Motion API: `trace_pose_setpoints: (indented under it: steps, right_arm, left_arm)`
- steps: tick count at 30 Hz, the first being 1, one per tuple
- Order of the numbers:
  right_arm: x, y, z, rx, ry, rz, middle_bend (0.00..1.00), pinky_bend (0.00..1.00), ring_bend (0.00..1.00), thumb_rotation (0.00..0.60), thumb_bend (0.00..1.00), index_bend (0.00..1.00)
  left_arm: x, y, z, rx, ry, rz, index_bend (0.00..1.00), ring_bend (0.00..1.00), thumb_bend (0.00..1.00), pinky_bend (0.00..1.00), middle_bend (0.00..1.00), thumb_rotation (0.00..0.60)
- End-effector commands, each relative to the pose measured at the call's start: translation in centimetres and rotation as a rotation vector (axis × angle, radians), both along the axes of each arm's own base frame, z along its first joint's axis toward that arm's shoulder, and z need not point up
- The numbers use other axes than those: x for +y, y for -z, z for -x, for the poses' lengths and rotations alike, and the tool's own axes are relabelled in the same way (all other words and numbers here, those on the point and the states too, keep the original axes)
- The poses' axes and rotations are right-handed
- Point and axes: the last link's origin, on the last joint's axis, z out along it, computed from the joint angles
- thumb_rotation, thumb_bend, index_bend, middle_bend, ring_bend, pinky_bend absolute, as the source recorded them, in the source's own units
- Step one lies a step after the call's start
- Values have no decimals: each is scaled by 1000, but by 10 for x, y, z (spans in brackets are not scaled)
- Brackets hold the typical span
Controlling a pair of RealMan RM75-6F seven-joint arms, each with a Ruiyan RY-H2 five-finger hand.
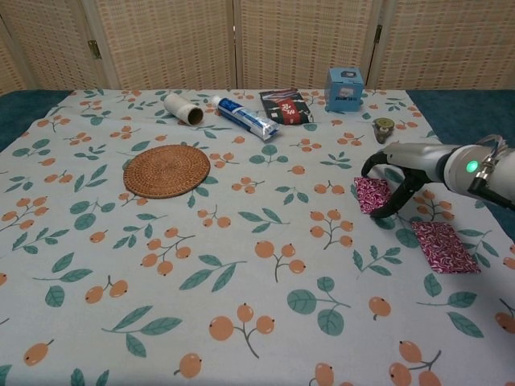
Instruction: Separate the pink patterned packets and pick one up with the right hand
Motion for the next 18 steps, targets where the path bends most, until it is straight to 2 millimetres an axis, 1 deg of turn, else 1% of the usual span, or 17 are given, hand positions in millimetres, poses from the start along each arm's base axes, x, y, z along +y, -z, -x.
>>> trace_pose_setpoints:
  steps: [1,18]
  right_arm:
    - [0,0,0,0,2,0,73,0,0,483,265,152]
    - [1,1,1,5,-2,-7,77,0,0,483,265,152]
  left_arm:
    - [0,0,0,0,-1,-1,194,151,327,0,143,600]
    - [0,0,1,-1,-3,-1,193,151,327,0,143,600]
